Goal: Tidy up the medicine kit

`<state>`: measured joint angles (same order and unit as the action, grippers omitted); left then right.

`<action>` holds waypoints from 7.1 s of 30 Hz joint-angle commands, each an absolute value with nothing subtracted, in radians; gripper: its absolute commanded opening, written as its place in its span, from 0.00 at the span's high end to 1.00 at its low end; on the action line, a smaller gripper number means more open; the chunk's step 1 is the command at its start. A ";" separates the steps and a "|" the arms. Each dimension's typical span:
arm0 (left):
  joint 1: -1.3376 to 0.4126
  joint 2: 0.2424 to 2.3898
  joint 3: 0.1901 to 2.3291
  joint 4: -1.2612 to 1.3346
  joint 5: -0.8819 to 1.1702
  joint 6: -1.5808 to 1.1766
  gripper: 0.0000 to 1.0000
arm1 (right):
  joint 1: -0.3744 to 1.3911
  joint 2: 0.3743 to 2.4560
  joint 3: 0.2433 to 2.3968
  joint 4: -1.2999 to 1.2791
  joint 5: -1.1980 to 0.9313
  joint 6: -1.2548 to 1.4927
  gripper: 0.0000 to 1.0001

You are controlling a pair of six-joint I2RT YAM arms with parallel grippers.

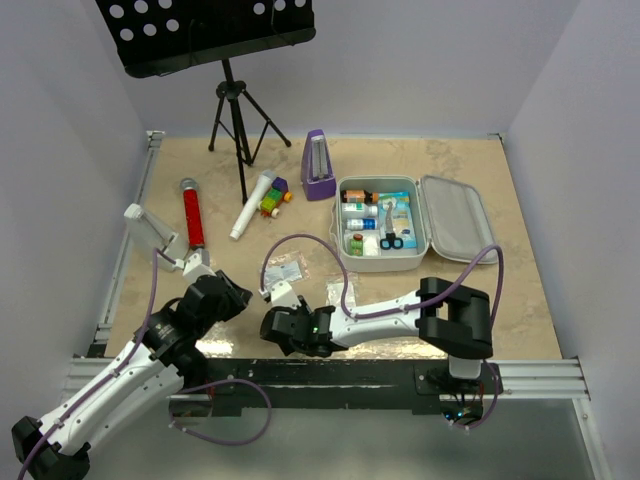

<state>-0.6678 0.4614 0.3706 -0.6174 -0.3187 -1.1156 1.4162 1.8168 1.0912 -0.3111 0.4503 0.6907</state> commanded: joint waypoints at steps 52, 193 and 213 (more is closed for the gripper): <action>-0.663 0.491 0.348 -0.528 -0.284 -1.089 0.72 | 0.485 1.539 1.051 -0.264 0.506 0.488 1.00; -0.663 0.505 0.367 -0.468 -0.273 -1.078 0.74 | 0.660 1.330 0.991 -0.264 0.457 0.259 1.00; -0.663 0.610 0.400 -0.018 -0.011 -0.920 0.56 | 0.655 1.118 1.045 -0.273 0.106 0.239 1.00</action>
<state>-0.6678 0.5858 0.3553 -0.3161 -0.1604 -1.0168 0.6579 1.2224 0.9886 -0.3187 0.2714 0.2314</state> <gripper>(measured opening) 0.396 0.007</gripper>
